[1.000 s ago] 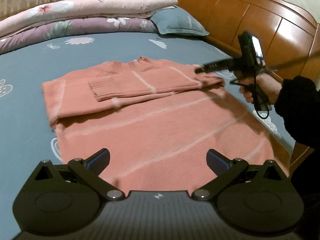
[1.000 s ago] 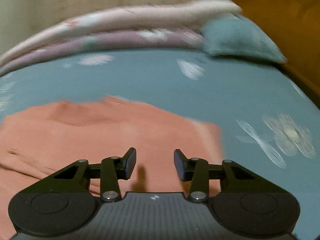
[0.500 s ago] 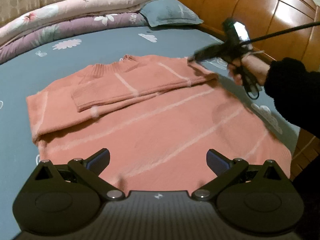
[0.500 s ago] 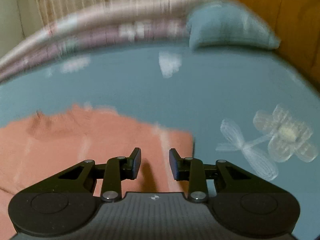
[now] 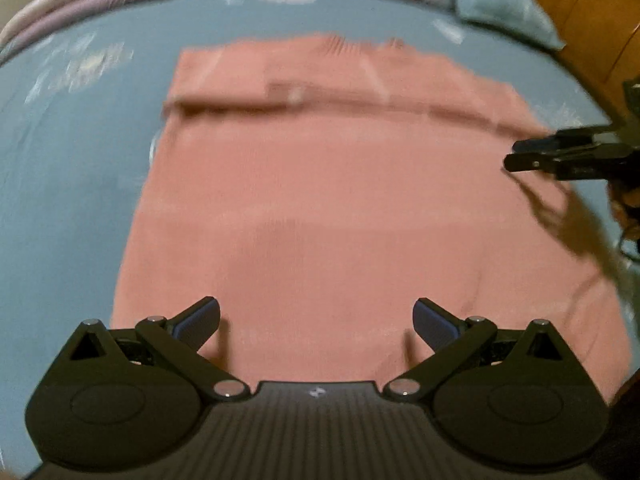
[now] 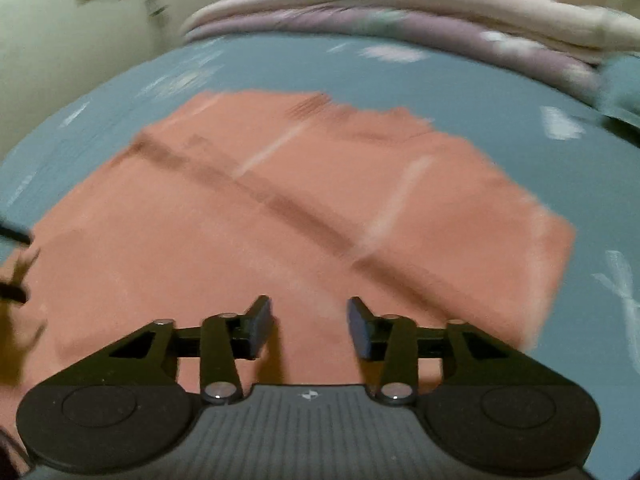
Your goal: Fold clothes
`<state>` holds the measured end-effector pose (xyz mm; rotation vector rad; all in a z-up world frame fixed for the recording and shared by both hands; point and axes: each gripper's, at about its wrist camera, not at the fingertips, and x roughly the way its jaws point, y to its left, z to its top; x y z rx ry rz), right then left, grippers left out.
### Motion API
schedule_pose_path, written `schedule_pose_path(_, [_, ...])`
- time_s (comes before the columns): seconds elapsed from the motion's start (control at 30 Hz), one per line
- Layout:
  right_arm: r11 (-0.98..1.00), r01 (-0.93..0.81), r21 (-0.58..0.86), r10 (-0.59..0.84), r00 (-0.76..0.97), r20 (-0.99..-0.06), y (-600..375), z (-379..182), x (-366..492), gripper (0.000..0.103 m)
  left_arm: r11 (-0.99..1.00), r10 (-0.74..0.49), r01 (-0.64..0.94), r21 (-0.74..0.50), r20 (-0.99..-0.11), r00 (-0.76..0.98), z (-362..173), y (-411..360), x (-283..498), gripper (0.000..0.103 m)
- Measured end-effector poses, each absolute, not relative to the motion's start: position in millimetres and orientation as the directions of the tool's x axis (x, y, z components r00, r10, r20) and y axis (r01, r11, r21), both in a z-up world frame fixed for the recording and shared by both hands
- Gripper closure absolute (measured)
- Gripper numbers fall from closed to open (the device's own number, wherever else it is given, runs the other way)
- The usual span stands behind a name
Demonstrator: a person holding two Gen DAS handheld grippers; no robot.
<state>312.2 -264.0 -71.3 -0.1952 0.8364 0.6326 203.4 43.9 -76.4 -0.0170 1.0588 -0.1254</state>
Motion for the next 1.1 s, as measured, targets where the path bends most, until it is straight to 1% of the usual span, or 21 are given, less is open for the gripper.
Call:
schedule_pose_path(0.03, [0.787, -0.614, 0.061, 0.447, 0.501, -0.741, -259.6, -74.9, 305.9, 0.03, 0.994, -0.104, 0.068, -0.081, -0.88, 0.463, -83.6, 44.4, 199.9, 0.001])
schedule_pose_path(0.1, [0.773, -0.634, 0.022, 0.448, 0.521, -0.726, -253.9, -80.3, 297.1, 0.024, 0.997, -0.078, 0.031, -0.072, -0.876, 0.477, -89.9, 44.8, 191.7, 0.001])
schedule_pose_path(0.17, [0.773, -0.633, 0.041, 0.46, 0.515, -0.724, -254.1, -80.3, 298.3, 0.019, 0.998, -0.055, 0.013, -0.056, -0.88, 0.472, -92.3, 41.6, 189.5, 0.001])
schedule_pose_path(0.23, [0.772, -0.632, 0.07, 0.475, 0.5, -0.725, -255.2, -81.5, 299.0, 0.01, 0.999, -0.036, 0.0, -0.041, -0.885, 0.464, -93.7, 37.5, 191.1, 0.001])
schedule_pose_path(0.33, [0.761, -0.645, 0.063, 0.477, 0.492, -0.728, -247.5, -86.9, 298.0, 0.0, 0.999, -0.033, -0.004, -0.039, -0.886, 0.463, -95.3, 37.5, 194.1, 0.001])
schedule_pose_path(0.4, [0.759, -0.65, 0.038, 0.466, 0.5, -0.73, -241.0, -89.3, 298.4, 0.0, 0.999, -0.041, -0.013, -0.052, -0.899, 0.437, -93.1, 38.9, 191.8, 0.001])
schedule_pose_path(0.5, [0.767, -0.64, 0.044, 0.465, 0.507, -0.726, -239.9, -90.4, 300.8, 0.0, 0.997, -0.06, -0.018, -0.074, -0.905, 0.42, -91.2, 42.6, 175.2, 0.001])
schedule_pose_path(0.6, [0.779, -0.626, 0.036, 0.451, 0.521, -0.725, -236.4, -92.3, 300.8, 0.0, 0.995, -0.098, 0.019, -0.099, -0.907, 0.41, -86.0, 48.8, 150.7, 0.001])
schedule_pose_path(0.67, [0.792, -0.611, 0.024, 0.429, 0.528, -0.733, -232.7, -91.4, 300.5, 0.0, 0.993, -0.114, 0.043, -0.106, -0.914, 0.388, -78.8, 54.7, 149.5, 0.001])
schedule_pose_path(0.87, [0.853, -0.523, -0.007, 0.33, 0.548, -0.769, -216.8, -77.2, 295.4, 0.0, 0.982, -0.182, 0.144, -0.123, -0.825, 0.535, -55.8, 83.5, 195.3, 0.001])
schedule_pose_path(0.93, [0.865, -0.502, -0.009, 0.321, 0.567, -0.759, -209.5, -66.8, 280.1, 0.0, 0.967, -0.244, 0.201, -0.156, -0.79, 0.562, -52.4, 91.6, 213.8, 0.001])
schedule_pose_path(1.03, [0.885, -0.466, -0.005, 0.3, 0.577, -0.76, -196.9, -57.3, 248.3, 0.0, 0.939, -0.325, 0.278, -0.2, -0.777, 0.539, -61.4, 98.6, 228.0, 0.001])
schedule_pose_path(1.1, [0.899, -0.439, 0.011, 0.288, 0.571, -0.768, -188.9, -57.3, 224.4, 0.0, 0.926, -0.351, 0.32, -0.2, -0.768, 0.535, -66.1, 101.7, 225.9, 0.001])
